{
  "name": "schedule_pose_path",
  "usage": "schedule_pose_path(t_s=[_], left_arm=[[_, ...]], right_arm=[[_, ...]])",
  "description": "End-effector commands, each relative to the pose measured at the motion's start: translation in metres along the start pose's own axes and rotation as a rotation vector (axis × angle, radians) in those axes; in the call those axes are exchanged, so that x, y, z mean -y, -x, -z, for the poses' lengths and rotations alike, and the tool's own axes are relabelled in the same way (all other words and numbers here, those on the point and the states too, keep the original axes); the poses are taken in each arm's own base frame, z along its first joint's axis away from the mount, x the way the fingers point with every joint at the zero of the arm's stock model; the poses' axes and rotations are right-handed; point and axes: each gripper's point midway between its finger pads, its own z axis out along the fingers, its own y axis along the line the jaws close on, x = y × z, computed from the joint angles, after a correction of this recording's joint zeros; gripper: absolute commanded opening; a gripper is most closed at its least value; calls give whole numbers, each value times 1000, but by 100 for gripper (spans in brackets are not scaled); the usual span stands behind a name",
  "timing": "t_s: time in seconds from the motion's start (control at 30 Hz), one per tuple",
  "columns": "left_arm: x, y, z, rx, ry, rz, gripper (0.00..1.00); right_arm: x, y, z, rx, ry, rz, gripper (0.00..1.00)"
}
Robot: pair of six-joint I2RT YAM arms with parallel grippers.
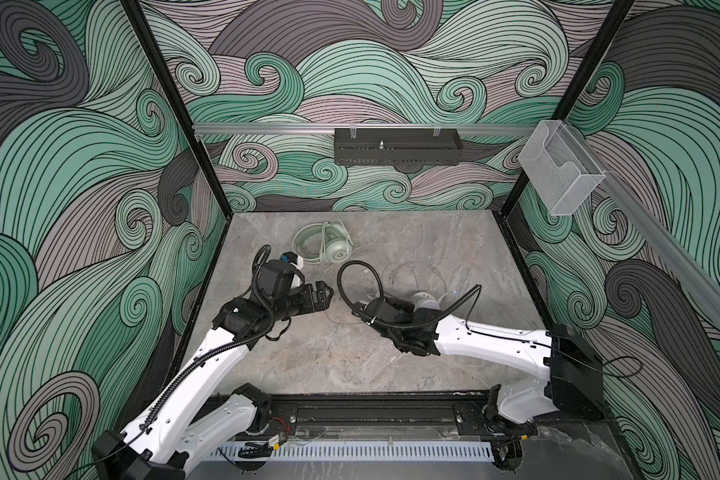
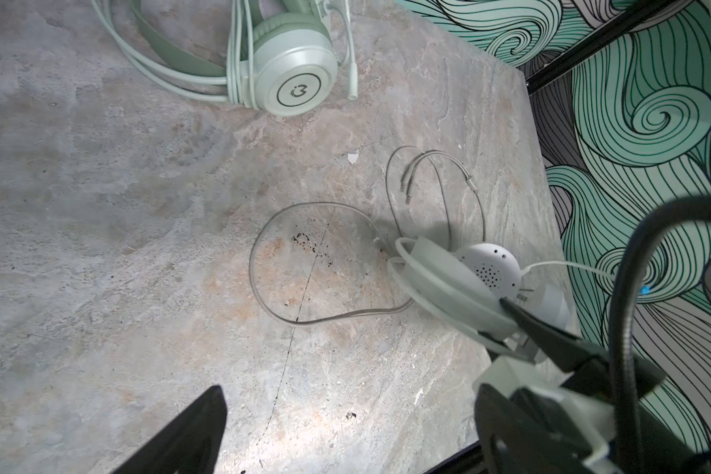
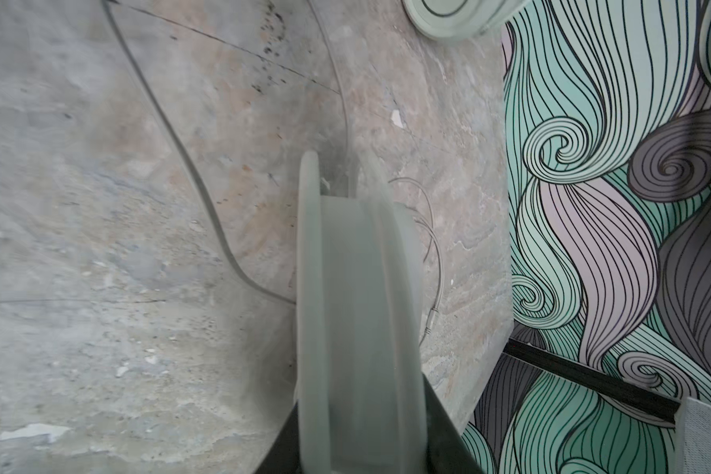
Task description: Wrap the headphones
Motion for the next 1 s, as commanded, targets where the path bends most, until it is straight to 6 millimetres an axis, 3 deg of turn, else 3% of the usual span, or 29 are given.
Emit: schedule_pose_path(t_s=[0.0,0.33,0.4,0.5,0.63,0.73,0.97], left_arm=[[-9,-8,-3,-43,16,40,95],[-25,-24,-27,-127,58,95,93],[-31,-28,-31,-150,83,114,92],[-35,-33,-36,-177,101,134,91],[-30,-37,-43,-211,66,134,91],[-23,-42,-50,-261,36,162,91],[-10,-67,-75,-396,100,116,92]], right_arm=[[-28,2,7,11,67,-35,42],[-88,21,26,130,382,-68,70],[-94,29,35,171,450,-83,73],[-89,37,50,217,487,-116,77],[-61,46,73,292,467,-190,82],[-28,45,85,313,442,-290,87],[61,15,76,247,336,-581,99]])
